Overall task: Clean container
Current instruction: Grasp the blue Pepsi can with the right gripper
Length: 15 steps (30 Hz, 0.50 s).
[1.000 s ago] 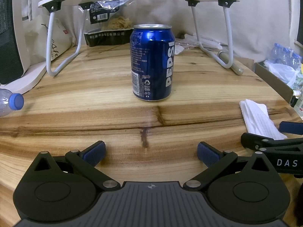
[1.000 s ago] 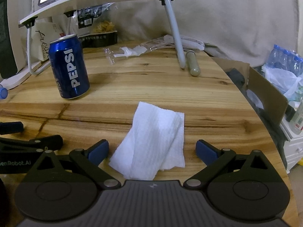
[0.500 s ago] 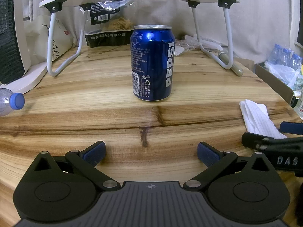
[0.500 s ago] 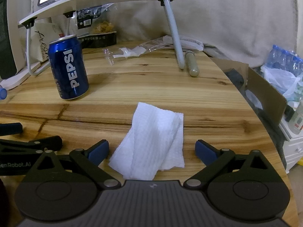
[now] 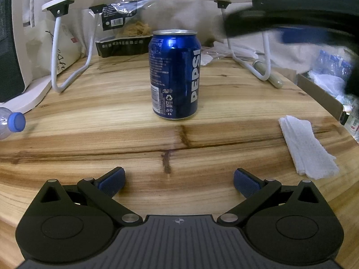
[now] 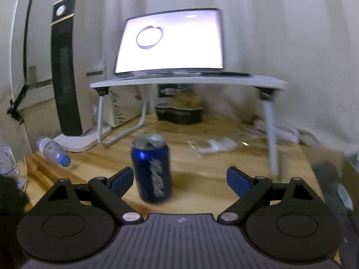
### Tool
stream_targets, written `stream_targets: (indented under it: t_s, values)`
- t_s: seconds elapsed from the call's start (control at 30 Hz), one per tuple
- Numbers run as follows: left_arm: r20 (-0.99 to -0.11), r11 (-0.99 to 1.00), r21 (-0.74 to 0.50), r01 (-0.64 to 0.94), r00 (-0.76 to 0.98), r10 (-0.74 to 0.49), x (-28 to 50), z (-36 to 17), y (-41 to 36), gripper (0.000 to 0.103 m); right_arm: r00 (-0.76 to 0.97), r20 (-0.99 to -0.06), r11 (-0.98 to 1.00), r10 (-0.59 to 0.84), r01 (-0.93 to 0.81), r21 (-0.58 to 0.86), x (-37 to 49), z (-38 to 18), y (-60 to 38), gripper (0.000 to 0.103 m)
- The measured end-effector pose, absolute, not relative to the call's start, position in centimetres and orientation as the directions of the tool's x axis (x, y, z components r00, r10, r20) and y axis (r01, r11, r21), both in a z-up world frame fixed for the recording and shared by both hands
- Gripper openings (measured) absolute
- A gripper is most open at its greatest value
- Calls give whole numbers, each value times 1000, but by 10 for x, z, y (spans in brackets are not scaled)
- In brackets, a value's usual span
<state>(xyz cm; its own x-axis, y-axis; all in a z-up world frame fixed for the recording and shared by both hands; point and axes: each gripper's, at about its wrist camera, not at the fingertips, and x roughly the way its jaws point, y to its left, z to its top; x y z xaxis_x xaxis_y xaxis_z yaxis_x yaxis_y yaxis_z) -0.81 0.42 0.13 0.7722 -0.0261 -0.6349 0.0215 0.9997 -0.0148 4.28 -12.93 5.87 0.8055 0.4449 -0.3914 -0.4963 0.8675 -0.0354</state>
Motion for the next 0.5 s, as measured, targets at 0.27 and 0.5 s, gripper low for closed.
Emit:
stream_targets:
  t_s: [0.27,0.5]
  values:
    - [-623,998,-45,34,781,-55,-10,2,8,103,765,-383,816,518,-577,-48,89,44,-77,86]
    - [-585,990,-123,65,801,-125,-16,4,18,103,754,-409,818,514,-574,-30,99,41,-75,67]
